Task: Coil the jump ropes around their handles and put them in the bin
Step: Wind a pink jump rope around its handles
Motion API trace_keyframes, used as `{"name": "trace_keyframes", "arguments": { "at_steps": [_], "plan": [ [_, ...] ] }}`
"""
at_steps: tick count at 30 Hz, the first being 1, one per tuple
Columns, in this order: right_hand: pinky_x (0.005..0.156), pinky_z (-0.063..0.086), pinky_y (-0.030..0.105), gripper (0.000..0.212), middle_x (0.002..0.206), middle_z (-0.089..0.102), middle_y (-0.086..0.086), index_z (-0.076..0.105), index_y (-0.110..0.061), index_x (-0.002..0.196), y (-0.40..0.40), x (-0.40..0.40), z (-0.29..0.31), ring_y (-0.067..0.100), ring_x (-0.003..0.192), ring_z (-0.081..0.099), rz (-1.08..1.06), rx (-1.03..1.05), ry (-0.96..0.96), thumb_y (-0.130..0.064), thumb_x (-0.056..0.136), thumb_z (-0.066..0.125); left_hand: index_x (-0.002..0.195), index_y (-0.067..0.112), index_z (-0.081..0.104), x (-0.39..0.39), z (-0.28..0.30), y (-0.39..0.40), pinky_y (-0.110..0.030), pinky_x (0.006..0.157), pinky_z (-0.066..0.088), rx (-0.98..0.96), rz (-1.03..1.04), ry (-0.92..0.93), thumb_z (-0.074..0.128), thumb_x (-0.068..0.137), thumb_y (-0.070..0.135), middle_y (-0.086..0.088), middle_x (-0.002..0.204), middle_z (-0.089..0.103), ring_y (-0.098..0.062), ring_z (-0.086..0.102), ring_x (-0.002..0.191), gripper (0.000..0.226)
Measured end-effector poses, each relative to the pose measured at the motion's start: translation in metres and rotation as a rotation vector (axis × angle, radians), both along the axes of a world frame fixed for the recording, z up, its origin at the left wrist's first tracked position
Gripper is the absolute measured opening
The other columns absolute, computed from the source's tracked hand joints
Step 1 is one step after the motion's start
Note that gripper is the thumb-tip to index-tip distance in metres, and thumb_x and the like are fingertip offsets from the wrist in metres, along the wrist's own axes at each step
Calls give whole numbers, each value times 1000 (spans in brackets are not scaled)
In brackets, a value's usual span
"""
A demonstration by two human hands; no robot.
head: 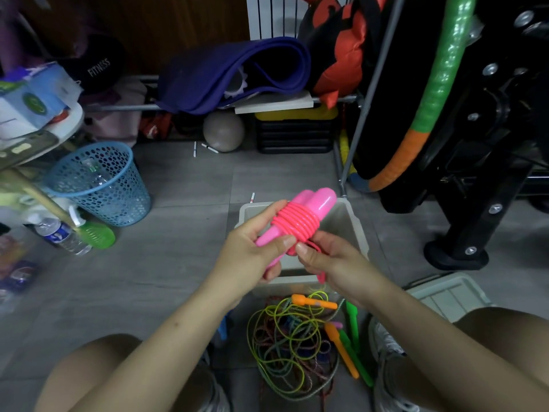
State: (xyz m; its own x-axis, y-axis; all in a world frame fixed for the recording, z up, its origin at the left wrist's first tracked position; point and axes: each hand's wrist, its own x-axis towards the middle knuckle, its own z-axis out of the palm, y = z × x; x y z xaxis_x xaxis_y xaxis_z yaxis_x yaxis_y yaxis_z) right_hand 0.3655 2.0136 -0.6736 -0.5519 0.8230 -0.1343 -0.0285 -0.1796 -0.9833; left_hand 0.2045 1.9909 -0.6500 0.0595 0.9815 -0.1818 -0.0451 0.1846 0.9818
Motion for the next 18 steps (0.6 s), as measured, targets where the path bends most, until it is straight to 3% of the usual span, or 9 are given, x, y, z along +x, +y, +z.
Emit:
{"name": "trace_keyframes", "arguments": {
  "at_steps": [2, 5, 10, 13, 16, 18],
  "plan": [
    [51, 31, 13, 12, 54, 49, -13, 62, -15, 96, 0, -2, 1, -1, 49, 37, -94, 11, -59, -14, 95, 50, 134, 37, 45, 7, -3, 1, -16, 36, 28, 1, 46, 9, 59, 90, 3, 7, 52, 55, -11, 35, 37, 58],
    [49, 26, 18, 17, 56, 38, -6, 68, -17, 84, -1, -4, 0, 7, 52, 30, -173, -3, -79, -18, 93, 54, 140, 34, 38, 12, -9, 5, -16, 35, 29, 10, 111, 49, 59, 89, 1, 9, 49, 55, -10, 36, 36, 64],
    [53, 42, 22, 24, 43, 53, -7, 69, -29, 63, 1, -1, 5, 7, 46, 45, -416, 134, -280, -21, 86, 67, 144, 29, 38, 20, -12, 11, -19, 37, 31, 44, 130, 121, 61, 89, 3, 8, 57, 57, -12, 37, 37, 66],
    [57, 54, 28, 21, 47, 61, -3, 69, -30, 65, -4, -2, 8, 11, 46, 58, -513, 179, -284, -19, 83, 70, 143, 30, 40, 23, -11, 14, -18, 36, 32, 14, 151, 106, 62, 89, 6, -5, 71, 61, -11, 38, 36, 63],
    [49, 50, 22, 11, 45, 60, -7, 69, -23, 72, -7, -3, 13, 6, 42, 55, -567, 245, -286, -19, 82, 71, 143, 29, 40, 23, -12, 15, -17, 36, 32, 12, 185, 98, 61, 89, 5, -3, 69, 61, -10, 36, 37, 62],
    [47, 46, 19, 6, 48, 60, -3, 71, -15, 77, -7, 0, 16, 5, 41, 53, -599, 299, -275, -19, 81, 72, 143, 28, 41, 23, -11, 17, -23, 39, 38, 28, 218, 118, 62, 89, 5, -6, 72, 63, -18, 40, 39, 62]
  ]
}}
